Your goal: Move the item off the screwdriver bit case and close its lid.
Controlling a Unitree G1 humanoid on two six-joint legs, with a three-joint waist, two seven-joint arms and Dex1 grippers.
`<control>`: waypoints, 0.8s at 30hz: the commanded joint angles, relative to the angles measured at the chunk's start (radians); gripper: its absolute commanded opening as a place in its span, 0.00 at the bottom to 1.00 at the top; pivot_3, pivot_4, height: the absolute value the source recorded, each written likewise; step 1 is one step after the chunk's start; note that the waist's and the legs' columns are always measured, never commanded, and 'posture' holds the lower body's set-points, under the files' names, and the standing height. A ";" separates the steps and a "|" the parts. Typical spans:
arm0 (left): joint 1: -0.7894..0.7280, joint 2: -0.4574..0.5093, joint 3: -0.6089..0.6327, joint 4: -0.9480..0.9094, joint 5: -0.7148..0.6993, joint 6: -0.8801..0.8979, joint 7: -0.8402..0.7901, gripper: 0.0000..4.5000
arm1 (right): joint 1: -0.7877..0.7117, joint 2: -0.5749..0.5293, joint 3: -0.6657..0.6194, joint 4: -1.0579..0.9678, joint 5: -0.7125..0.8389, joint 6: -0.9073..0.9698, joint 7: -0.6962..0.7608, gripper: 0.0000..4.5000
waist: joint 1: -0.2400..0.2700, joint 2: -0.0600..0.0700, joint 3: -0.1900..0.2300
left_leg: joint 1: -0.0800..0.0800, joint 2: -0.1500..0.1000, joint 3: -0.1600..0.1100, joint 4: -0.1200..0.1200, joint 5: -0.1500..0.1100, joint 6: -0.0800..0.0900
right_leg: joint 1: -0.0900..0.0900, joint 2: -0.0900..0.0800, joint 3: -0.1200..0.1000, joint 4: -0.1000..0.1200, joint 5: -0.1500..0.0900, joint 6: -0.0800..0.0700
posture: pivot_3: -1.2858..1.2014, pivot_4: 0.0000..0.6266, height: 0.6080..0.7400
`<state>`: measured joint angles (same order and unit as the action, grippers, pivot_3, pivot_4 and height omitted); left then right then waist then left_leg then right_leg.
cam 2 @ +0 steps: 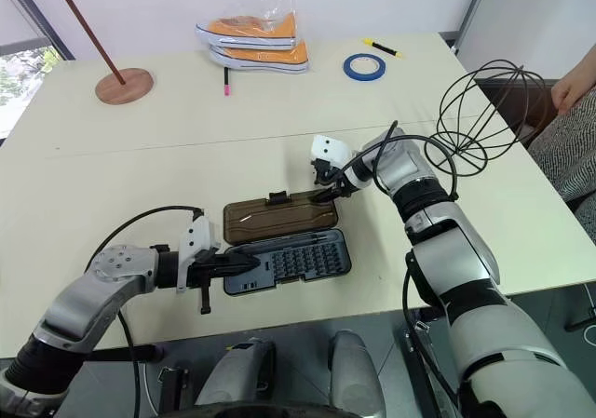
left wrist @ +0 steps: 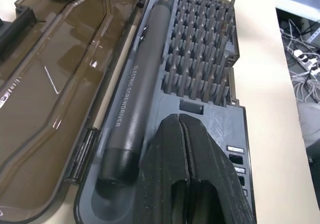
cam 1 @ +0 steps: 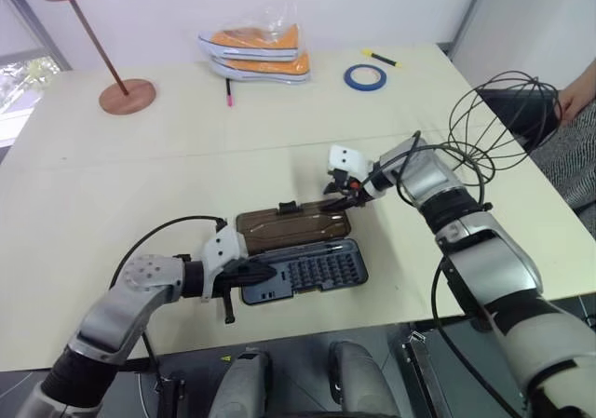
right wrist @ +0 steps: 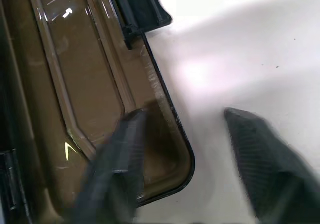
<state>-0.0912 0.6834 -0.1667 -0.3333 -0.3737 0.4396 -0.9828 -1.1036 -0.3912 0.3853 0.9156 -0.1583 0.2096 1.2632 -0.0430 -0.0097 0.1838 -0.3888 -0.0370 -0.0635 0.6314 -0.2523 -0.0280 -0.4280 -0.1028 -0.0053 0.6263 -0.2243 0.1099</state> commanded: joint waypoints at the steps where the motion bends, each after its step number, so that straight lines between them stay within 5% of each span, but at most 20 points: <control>1: 0.011 0.009 0.022 0.019 0.011 -0.050 -0.014 0.00 | -0.018 0.005 -0.003 0.023 -0.015 -0.017 0.001 0.14 | 0.000 0.000 0.000 | 0.000 0.000 0.000 0.000 0.000 0.000 | 0.000 0.000 0.000 0.000 0.000 0.000 | 0.52 0.24 1.00; 3: 0.014 0.008 0.020 0.036 0.018 -0.073 -0.019 0.00 | -0.012 0.006 0.000 0.031 -0.021 -0.023 0.005 0.01 | -0.002 -0.001 -0.001 | 0.000 0.000 0.000 0.000 0.000 0.000 | 0.000 0.000 0.000 0.001 0.000 0.000 | 0.52 0.24 1.00; 15: 0.016 0.001 0.010 0.084 0.032 -0.135 -0.023 0.00 | 0.036 -0.005 0.018 -0.037 -0.056 -0.079 0.016 0.01 | -0.002 -0.001 -0.001 | 0.003 0.001 0.000 0.000 0.000 0.000 | 0.001 0.001 0.000 0.003 0.000 -0.001 | 0.52 0.24 1.00; 24: 0.000 0.001 0.007 0.064 0.026 -0.113 -0.015 0.00 | 0.079 -0.041 -0.016 -0.248 -0.087 -0.153 -0.108 0.01 | -0.001 -0.001 -0.001 | 0.004 0.001 0.000 0.000 0.000 0.000 | 0.001 0.001 0.000 0.004 0.000 -0.001 | 0.52 0.24 1.00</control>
<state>-0.0889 0.6819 -0.1638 -0.2555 -0.3527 0.3170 -0.9999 -1.0152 -0.4215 0.3939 0.7373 -0.2468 0.0478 1.1949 -0.0445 -0.0102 0.1826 -0.3854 -0.0364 -0.0636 0.6317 -0.2522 -0.0281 -0.4268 -0.1020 -0.0051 0.6301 -0.2240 0.1089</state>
